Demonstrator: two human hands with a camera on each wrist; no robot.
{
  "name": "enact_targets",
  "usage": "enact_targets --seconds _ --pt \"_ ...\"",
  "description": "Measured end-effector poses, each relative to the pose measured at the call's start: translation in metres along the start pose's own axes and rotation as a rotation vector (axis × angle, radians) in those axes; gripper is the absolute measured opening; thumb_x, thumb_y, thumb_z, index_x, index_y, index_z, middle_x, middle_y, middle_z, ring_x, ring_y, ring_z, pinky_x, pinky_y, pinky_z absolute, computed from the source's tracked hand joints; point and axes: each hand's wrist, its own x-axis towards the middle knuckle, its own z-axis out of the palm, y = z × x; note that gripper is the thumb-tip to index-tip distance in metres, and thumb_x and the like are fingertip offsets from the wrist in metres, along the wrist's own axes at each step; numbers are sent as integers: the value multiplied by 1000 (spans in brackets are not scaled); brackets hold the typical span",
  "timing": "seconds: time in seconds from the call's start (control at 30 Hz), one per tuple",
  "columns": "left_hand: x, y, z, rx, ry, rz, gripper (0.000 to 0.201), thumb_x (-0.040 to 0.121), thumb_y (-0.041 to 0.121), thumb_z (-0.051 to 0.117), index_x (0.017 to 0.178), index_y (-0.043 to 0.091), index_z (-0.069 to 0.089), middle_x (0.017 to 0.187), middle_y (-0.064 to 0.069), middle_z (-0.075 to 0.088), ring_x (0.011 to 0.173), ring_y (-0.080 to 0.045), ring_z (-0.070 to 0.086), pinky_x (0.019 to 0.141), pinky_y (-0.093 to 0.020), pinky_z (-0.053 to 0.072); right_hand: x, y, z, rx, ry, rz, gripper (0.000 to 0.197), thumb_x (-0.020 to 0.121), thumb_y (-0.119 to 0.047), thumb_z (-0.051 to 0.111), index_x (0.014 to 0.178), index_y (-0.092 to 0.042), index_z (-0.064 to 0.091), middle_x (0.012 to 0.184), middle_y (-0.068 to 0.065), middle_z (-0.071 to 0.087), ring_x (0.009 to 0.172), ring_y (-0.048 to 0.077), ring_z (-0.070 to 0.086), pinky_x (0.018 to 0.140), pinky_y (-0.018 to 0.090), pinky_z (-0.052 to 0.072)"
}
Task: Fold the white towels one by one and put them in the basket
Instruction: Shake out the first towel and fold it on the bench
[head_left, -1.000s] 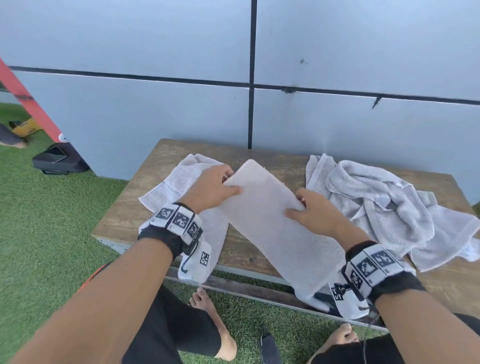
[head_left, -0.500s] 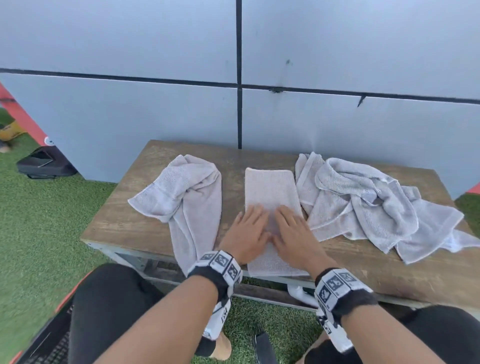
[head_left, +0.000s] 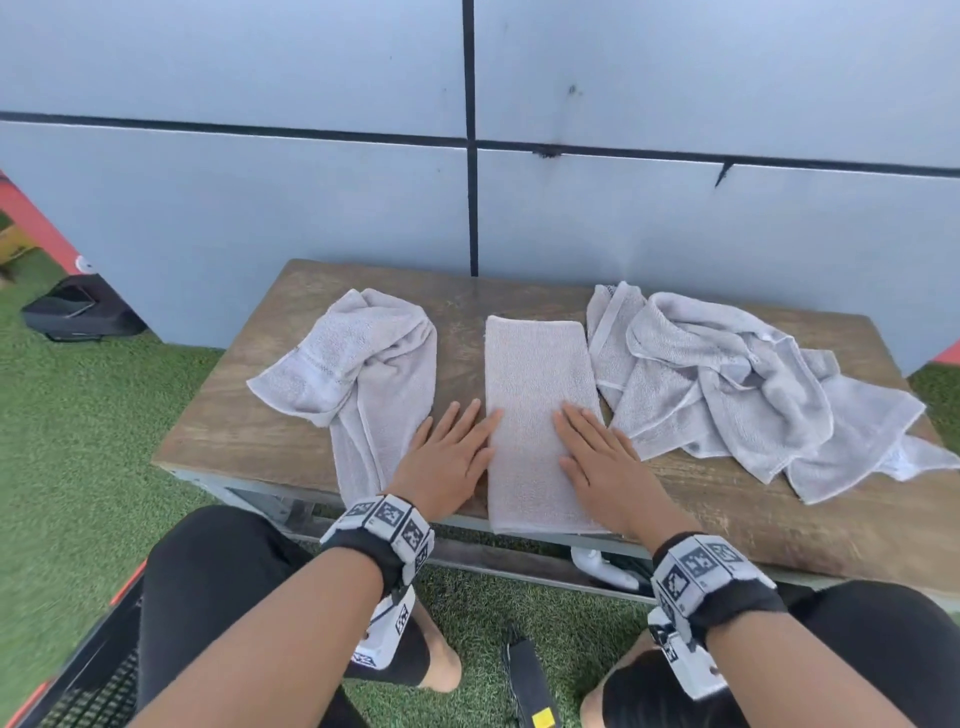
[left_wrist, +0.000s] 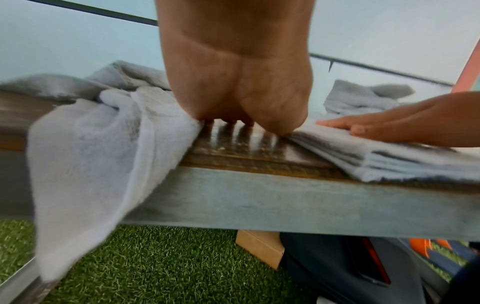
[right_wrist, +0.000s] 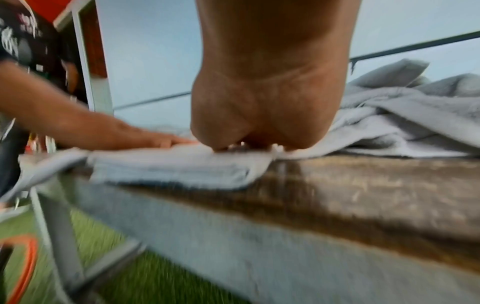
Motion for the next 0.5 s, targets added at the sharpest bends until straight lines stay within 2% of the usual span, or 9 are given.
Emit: enact_targets --seconds 0.07,0.13,0.2,0.3,0.4,0.47,0.5 --pt "-7 -5 -4 -13 -7 23 56 108 37 24 156 45 -3 168 8 -4 155 -16 -7 125 -40 0 -5 6 -14 -12 -2 -13 70 99 -9 39 159 -32 11 166 -13 -4 153 9 -6 126 41 2" --pt "-14 -6 -7 -33 -15 37 63 106 30 34 157 43 1 168 4 -4 155 -19 -5 125 -41 1 -14 13 -24 -82 45 8 83 87 5 48 156 -33 23 167 -9 8 154 15 2 126 39 6" --pt "-17 -2 -11 -71 -26 89 75 98 22 46 156 45 4 168 4 -8 155 -20 -4 126 -44 4 -23 19 -28 -138 83 19 82 87 4 49 154 -37 25 166 -8 11 153 17 3 125 39 9" --pt "-21 14 -12 -105 -76 234 95 81 16 56 154 50 6 167 11 -11 154 -14 -12 125 -50 6 -29 20 -25 -162 87 14 76 92 -2 46 154 -41 26 166 -8 11 154 18 2 125 41 12" --pt "-20 21 -5 -15 -152 286 109 75 19 66 154 51 -1 165 13 -20 150 -15 -26 121 -51 -8 -27 16 -22 -158 100 12 69 93 -8 48 150 -43 33 165 -8 15 153 21 4 122 43 15" --pt "-21 22 -4 20 -153 296 109 76 25 72 154 52 1 165 13 -22 149 -17 -28 119 -49 -12 -27 13 -21 -116 89 20 61 96 -15 48 149 -44 36 165 -8 16 153 21 5 123 44 16" --pt "-22 20 -4 17 -145 294 103 80 29 73 155 51 7 165 13 -18 150 -16 -26 119 -48 -10 -28 11 -21 -92 82 24 56 98 -19 46 148 -44 38 164 -8 17 153 20 5 123 45 17"
